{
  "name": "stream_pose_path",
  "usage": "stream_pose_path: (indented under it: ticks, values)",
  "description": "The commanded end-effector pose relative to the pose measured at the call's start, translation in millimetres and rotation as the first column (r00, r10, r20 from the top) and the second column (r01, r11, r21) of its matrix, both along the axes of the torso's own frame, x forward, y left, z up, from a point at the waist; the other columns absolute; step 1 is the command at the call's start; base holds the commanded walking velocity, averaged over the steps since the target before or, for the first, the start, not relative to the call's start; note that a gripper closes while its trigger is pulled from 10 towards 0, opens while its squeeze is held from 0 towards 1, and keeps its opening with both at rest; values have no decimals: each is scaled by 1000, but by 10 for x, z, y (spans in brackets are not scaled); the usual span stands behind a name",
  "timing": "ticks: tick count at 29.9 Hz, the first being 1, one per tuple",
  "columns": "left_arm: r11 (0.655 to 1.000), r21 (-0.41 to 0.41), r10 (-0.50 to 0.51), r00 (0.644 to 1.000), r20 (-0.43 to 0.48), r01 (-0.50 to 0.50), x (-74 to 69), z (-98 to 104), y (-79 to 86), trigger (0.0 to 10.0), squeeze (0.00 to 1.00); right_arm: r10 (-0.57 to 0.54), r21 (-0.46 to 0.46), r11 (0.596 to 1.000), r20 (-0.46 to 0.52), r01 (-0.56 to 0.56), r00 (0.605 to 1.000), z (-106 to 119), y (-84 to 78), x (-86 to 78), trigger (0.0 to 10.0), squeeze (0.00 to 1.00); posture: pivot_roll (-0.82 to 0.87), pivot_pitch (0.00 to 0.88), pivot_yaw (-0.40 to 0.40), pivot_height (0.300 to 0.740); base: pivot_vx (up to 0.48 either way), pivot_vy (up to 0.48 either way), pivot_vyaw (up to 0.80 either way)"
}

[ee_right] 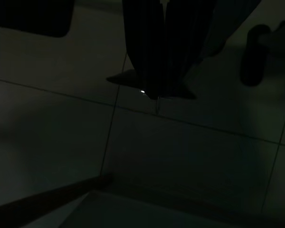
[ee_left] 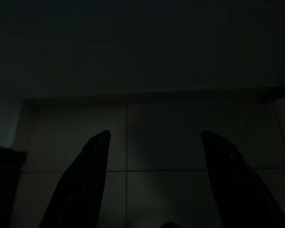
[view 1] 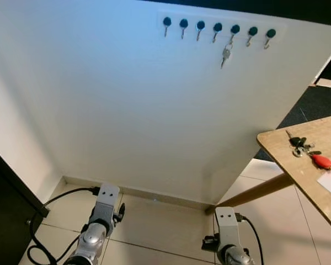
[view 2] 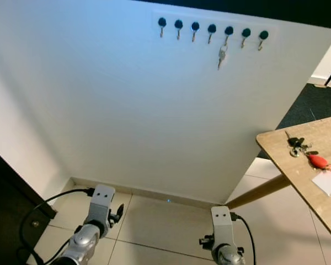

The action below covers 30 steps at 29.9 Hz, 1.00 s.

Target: Hang keys on a hook

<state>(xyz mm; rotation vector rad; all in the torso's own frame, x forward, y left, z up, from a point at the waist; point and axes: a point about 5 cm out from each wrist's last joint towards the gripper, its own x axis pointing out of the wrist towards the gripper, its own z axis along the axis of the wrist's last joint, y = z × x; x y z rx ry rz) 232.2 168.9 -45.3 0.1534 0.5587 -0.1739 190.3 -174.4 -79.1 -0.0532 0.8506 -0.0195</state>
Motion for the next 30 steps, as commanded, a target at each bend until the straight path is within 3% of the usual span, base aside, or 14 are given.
stream_pose_path:
  ticks: [1,17,30]
  values:
    - [1000,-10,-5,1000,-4,5,3,-3,-26,10000,0,-15,-1,1000,10,15,1000,13,-16,20,10000,0,82,17,-60,740,412,0,0]
    - [1000,-8,-7,1000,8,7,13,12,-7,10000,0,-16,9,1000,6,16,1000,6,1,11,10000,0,84,15,-57,740,401,0,0]
    - [1000,-7,-27,999,20,27,3,15,-21,10000,0,-7,14,1000,8,7,1000,2,24,3,10000,0,83,14,-55,740,0,0,0]
